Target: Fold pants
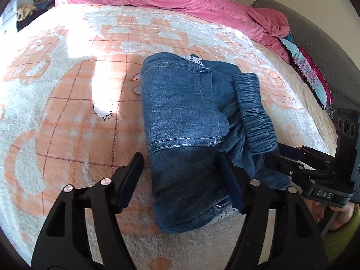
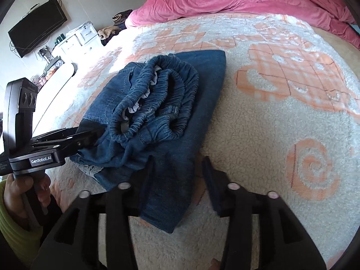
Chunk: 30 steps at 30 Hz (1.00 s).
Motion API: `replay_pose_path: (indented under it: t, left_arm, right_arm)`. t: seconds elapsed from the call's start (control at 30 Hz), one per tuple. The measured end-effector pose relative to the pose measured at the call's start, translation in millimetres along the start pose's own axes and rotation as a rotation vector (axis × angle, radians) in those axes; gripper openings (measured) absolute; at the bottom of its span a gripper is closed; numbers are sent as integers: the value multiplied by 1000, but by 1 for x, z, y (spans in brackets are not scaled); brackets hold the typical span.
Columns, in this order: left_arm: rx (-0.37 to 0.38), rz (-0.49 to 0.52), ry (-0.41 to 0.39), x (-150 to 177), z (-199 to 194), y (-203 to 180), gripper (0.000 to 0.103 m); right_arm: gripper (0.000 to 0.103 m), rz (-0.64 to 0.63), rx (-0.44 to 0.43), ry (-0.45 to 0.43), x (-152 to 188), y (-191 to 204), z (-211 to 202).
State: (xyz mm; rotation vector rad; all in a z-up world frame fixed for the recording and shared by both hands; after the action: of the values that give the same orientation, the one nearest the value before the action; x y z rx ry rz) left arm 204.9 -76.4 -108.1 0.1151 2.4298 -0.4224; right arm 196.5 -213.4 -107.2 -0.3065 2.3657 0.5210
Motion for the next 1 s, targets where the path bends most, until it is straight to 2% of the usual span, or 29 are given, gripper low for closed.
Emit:
replay_pose_path:
  t: [0.1, 0.17, 0.37, 0.6, 0.67, 1.0]
  left_arm:
    - [17, -14, -21, -2, -6, -4, 71]
    - [22, -11, -32, -3, -11, -6, 77]
    - [31, 1, -66, -9, -27, -15, 83]
    - [1, 5, -106, -14, -47, -15, 92]
    - [-10, 0, -126, -16, -55, -14, 93]
    - [-67, -29, -182, -10, -92, -12, 93]
  right_arm:
    - [57, -11, 16, -26, -6, -1, -6]
    - [65, -12, 23, -41, -10, -2, -11]
    - [67, -14, 41, -71, -20, -5, -23]
    - [67, -14, 53, -103, -26, -5, -38]
    - [85, -18, 55, -124, -27, -5, -46]
    - [97, -71, 52, -202, -26, 12, -74]
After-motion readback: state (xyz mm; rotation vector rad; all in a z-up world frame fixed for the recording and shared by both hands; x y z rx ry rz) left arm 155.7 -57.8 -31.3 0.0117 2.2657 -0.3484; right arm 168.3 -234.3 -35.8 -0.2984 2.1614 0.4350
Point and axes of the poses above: each gripper's, at about its wrist camera, not at the fingertips, and z roughly the way its jaws point, y to its left, x to its underside, the point moved 9 cm from there along z, roughly the way its jaws point, and after that the axes turned 6 degrees about -y, right-handed, at the moved point
